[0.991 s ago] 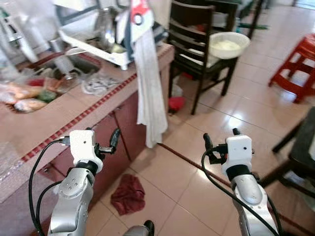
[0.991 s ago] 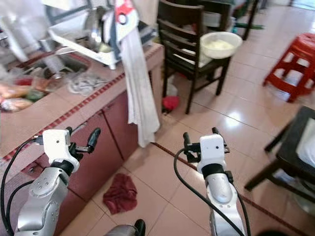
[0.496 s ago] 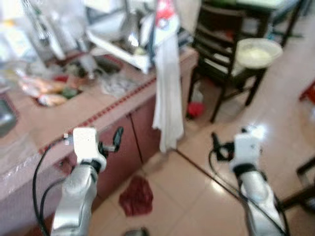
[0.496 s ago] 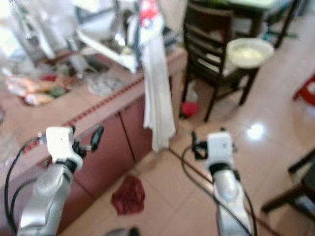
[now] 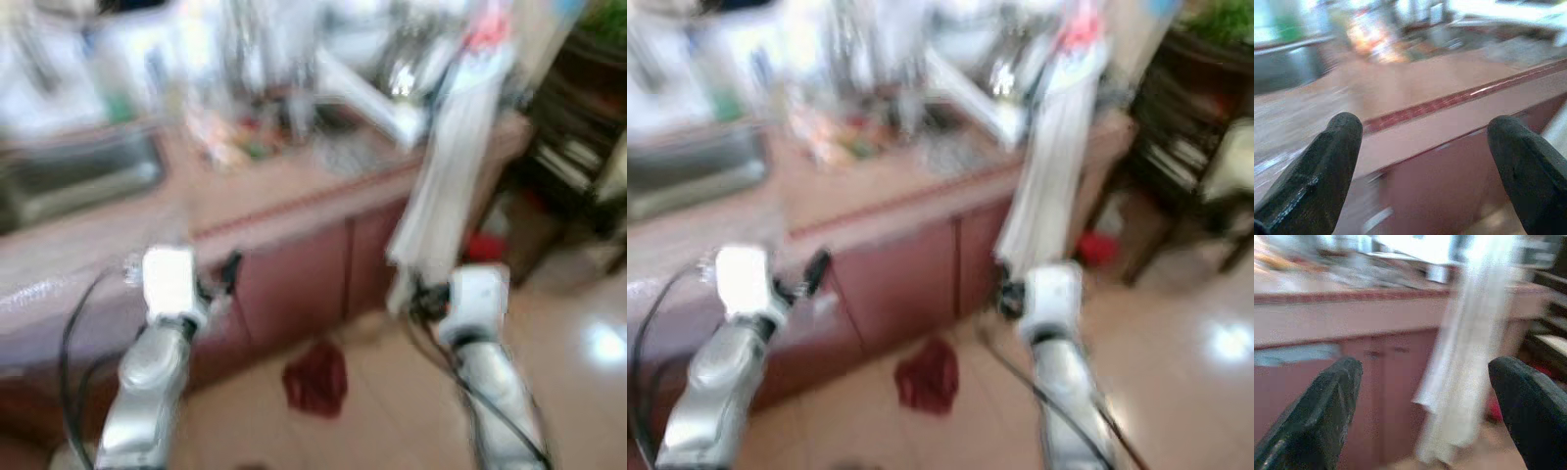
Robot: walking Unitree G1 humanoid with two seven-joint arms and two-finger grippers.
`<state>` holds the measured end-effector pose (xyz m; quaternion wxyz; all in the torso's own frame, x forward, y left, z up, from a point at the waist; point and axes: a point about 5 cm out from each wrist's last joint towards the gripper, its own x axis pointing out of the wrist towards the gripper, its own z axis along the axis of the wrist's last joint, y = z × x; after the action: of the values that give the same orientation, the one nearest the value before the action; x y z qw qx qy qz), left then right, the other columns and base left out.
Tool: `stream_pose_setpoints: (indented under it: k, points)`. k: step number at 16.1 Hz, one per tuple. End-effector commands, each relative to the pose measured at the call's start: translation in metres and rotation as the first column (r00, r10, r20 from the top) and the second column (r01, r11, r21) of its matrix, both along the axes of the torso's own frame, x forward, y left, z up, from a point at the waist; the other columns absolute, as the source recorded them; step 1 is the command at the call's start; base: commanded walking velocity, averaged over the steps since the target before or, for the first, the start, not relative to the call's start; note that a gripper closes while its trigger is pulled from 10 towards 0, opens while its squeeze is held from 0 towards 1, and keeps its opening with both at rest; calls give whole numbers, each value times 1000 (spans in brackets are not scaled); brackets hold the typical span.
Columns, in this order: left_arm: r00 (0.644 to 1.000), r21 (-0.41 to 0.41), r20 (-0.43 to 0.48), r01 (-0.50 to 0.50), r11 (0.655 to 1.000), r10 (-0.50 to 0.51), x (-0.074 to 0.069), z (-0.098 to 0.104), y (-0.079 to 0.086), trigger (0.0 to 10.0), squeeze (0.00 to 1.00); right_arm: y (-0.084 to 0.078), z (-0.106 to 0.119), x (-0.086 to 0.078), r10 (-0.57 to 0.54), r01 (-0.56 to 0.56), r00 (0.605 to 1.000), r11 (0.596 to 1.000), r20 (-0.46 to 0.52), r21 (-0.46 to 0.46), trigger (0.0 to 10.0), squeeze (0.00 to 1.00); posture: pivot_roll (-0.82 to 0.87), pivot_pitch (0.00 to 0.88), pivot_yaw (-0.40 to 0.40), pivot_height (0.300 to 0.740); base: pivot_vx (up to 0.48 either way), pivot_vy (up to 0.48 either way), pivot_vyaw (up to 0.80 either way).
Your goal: Kitchen organization
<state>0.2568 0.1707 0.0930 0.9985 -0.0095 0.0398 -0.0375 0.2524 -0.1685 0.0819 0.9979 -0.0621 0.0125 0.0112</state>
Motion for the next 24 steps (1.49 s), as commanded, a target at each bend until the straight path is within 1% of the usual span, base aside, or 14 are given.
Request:
stream_pose_setpoints:
  k: [1,2,3,4,6,8,10,13,15,16,17,19,24]
  points:
    - [999,19,35,-12,1000,11,1,7,1,10000,0,-5,6,2,-21,21,999,1000,32,-8,10000,0,-23,0,87,740,0,0,800]
    - [999,22,32,-11,1000,10,-1,7,4,10000,0,-5,7,2,-22,22,999,1000,37,-9,10000,0,-27,0,90,740,0,0,800]
    - [1000,24,19,-20,1000,20,-6,4,9,10000,0,-5,9,1,-27,28,998,1000,49,-12,10000,0,-28,0,95,740,0,0,800]
    - [1000,26,8,-20,999,20,-10,2,11,10000,0,-6,10,1,-28,29,998,999,55,-19,10000,0,-28,0,94,740,0,0,800]
    - [1000,22,-3,-13,1000,13,-12,-1,10,10000,0,-10,10,1,-49,50,997,998,56,-26,10000,0,-27,0,94,740,0,0,800]
    - [1000,2,3,18,1000,-18,-8,2,4,10000,0,-14,17,5,-66,69,994,997,81,-28,10000,0,-30,0,92,740,0,0,800]
    - [999,13,10,53,999,-53,-8,4,-1,10000,0,-15,23,9,-70,73,992,997,101,-27,10000,0,-29,0,90,740,0,0,800]
    - [999,9,24,42,999,-43,-6,7,0,10000,0,-15,26,12,-67,71,991,997,114,-34,10000,0,-24,0,92,740,0,0,800]
    - [998,10,38,44,999,-44,-4,11,-2,10000,0,-13,29,13,-62,64,989,998,131,-15,10000,0,-24,0,93,740,0,0,797]
    - [998,11,40,47,999,-48,-4,12,-4,10000,0,-12,30,13,-53,52,989,999,140,12,10000,0,-20,0,90,740,0,0,0]
    - [998,12,35,58,998,-58,-4,11,-6,10000,0,-14,30,12,-65,64,988,998,141,7,10000,0,-18,0,87,740,0,0,0]
    - [997,9,28,74,997,-74,-4,9,-8,10000,0,-18,28,11,-94,99,988,994,127,-37,10000,0,-16,0,81,740,0,480,0]
    - [995,-15,24,92,996,-92,-3,8,-11,10000,0,-20,25,11,-124,128,986,991,110,-36,10000,0,-25,0,73,740,0,480,0]
